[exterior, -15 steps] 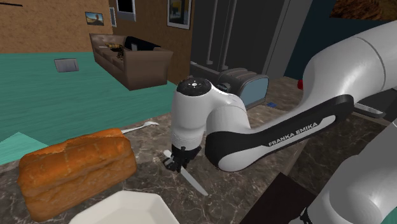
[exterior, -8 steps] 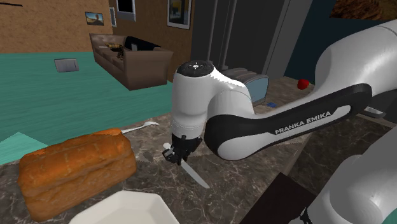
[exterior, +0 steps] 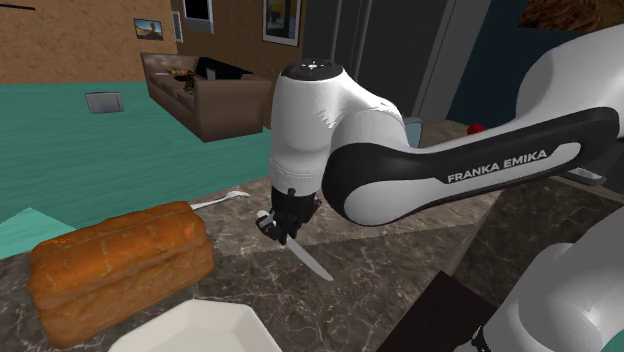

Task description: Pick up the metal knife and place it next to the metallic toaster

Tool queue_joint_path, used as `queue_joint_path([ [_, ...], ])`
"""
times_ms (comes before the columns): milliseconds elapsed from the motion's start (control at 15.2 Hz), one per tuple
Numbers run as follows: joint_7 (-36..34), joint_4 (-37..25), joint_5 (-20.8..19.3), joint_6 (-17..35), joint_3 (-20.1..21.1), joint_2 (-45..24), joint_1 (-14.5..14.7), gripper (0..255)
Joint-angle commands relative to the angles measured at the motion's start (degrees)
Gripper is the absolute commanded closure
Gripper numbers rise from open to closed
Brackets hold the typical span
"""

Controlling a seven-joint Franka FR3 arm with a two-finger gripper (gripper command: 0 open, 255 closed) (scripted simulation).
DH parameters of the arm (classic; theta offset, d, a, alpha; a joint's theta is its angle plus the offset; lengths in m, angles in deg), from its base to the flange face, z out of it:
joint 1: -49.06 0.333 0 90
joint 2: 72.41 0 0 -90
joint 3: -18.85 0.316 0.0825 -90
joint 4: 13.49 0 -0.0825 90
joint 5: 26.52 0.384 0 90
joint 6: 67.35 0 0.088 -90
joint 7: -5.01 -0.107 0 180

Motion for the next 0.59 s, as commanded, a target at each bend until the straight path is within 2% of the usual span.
queue_joint_path([
  [0, 0.45, -1.07, 0.43, -1.44, -0.2, 0.49, 0.1, 255],
  [528, 2.23, -6.13, 1.48, -7.38, -1.08, 1.79, 0.18, 255],
])
